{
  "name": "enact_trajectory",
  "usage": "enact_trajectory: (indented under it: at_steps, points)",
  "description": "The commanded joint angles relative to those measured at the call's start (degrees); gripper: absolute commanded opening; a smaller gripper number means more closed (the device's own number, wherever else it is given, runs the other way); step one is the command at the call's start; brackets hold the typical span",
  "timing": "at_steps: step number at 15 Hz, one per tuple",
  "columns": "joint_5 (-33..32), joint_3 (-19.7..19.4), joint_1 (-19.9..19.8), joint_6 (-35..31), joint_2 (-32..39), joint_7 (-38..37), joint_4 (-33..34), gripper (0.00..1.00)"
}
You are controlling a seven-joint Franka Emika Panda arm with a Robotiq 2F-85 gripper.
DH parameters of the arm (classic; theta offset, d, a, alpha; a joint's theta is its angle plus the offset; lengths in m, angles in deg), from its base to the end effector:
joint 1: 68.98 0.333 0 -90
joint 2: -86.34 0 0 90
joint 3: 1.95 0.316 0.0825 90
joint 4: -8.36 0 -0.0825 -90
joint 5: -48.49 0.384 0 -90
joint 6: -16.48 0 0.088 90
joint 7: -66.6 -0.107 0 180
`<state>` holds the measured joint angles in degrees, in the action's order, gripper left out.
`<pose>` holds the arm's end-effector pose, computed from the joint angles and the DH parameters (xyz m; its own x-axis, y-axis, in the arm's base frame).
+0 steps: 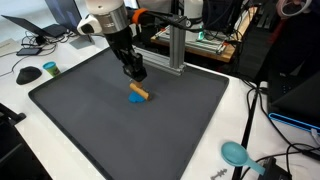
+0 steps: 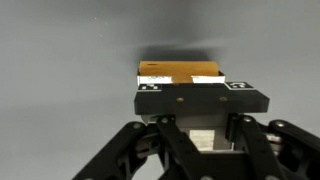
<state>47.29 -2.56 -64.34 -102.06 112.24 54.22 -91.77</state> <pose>0.6431 0.0448 0.3045 0.9832 -0.1353 -0.1228 -0.1302 -0.9903 0.0491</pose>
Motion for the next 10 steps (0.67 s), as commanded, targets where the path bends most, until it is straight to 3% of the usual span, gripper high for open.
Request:
enact_trajectory:
  at_steps: [1, 10]
  points:
    - [2.6, 1.2, -0.9, 0.2, 3.5, 1.6, -0.7, 0.22]
    - [1.7, 0.1, -0.2, -10.2, 1.8, -4.2, -4.1, 0.22]
